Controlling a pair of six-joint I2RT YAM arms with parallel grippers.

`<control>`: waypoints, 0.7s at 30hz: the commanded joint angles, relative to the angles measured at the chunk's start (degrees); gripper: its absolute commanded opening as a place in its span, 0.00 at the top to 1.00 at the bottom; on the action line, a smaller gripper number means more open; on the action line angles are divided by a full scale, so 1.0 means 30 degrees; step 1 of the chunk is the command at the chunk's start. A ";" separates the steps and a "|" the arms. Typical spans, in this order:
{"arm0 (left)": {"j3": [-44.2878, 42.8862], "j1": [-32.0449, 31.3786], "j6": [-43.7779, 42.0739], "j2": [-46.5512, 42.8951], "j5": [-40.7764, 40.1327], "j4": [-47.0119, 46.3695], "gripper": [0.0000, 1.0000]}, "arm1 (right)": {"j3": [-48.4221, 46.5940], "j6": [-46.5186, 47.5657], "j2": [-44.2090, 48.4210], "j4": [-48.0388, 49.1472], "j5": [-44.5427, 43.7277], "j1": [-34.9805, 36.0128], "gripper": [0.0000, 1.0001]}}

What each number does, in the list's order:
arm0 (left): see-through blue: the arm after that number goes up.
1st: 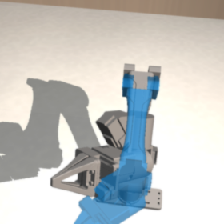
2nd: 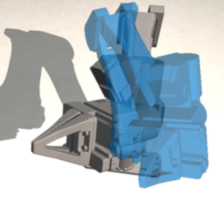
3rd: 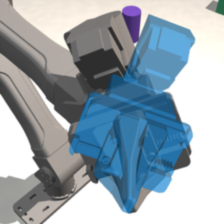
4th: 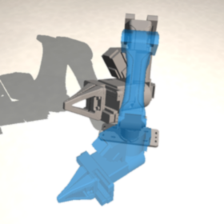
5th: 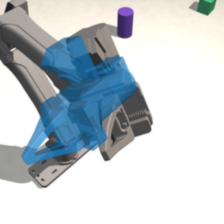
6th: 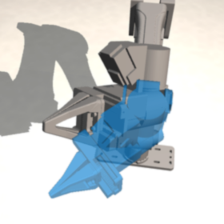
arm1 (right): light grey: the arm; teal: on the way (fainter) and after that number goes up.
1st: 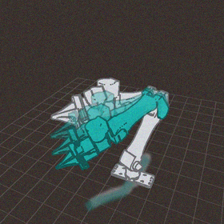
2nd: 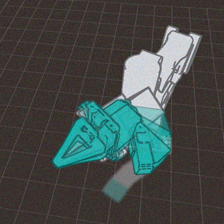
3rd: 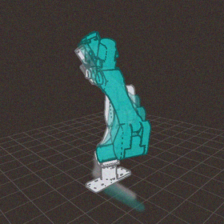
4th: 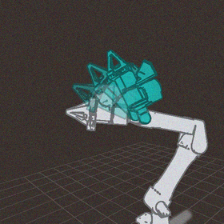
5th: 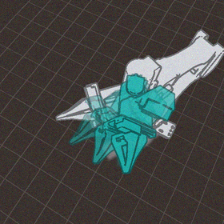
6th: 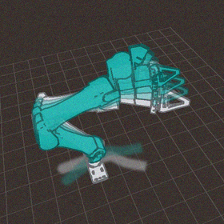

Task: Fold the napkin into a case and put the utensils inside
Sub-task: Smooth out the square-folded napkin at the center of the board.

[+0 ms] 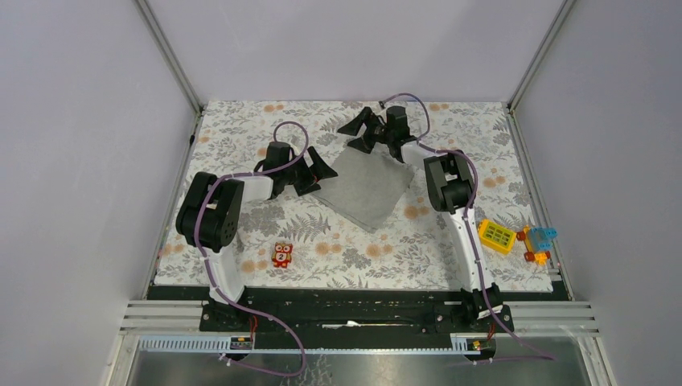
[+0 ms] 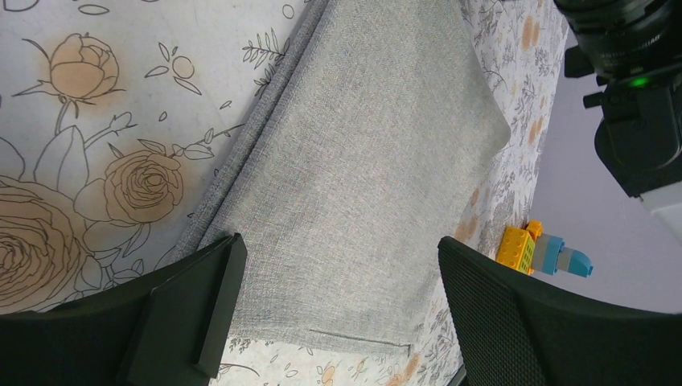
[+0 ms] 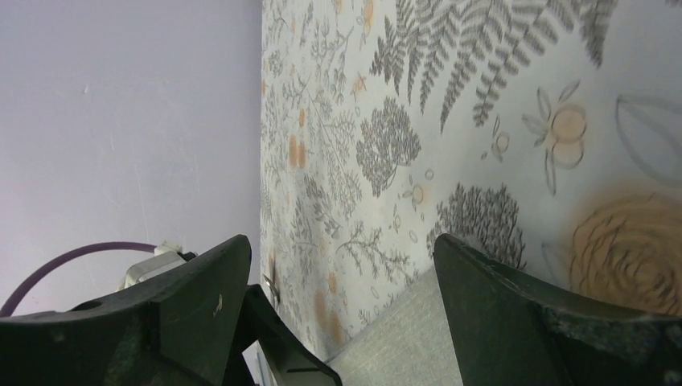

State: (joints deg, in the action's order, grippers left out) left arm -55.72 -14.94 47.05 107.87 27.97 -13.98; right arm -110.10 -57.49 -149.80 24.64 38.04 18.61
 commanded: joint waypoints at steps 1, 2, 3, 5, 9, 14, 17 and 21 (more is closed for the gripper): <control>0.0515 0.0348 -0.0513 0.0479 -0.0796 0.1203 0.03 | -0.2342 0.0827 -0.2269 -0.2099 -0.0638 -0.0888 0.08; 0.0501 0.0343 -0.0533 0.0526 -0.0709 0.1162 0.03 | -0.2896 0.0924 -0.2509 -0.2536 -0.0431 -0.0932 0.08; 0.0484 0.0346 -0.0536 0.0561 -0.0617 0.1106 0.03 | -0.3185 0.0940 -0.2608 -0.2711 -0.0192 -0.0974 0.08; 0.0455 0.0358 -0.0521 0.0645 -0.0504 0.1080 0.03 | -0.3443 0.1019 -0.2596 -0.2807 0.0114 -0.1011 0.08; 0.0497 0.0365 -0.0412 0.0682 -0.0425 0.0879 0.03 | -0.4732 0.2463 -0.2065 -0.4859 0.0428 -0.1451 0.07; 0.0705 0.0351 -0.0397 0.0617 -0.0378 0.0670 0.03 | -0.2863 0.6368 0.2849 -0.9207 -0.0423 -0.2605 0.07; 0.1047 0.0351 -0.0332 0.0395 -0.0425 0.0279 0.03 | 0.0430 0.8261 0.6786 -1.0185 -0.0811 -0.2804 0.06; 0.1190 0.0351 -0.0102 0.0278 -0.0439 -0.0148 0.02 | 0.6589 0.7357 1.0283 -0.7195 0.0480 -0.2805 0.06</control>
State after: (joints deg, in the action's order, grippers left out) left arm -54.50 -14.50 47.57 108.05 29.17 -16.64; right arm -102.26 -38.09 -131.66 -1.34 36.58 9.08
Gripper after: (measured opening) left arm 0.973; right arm 0.939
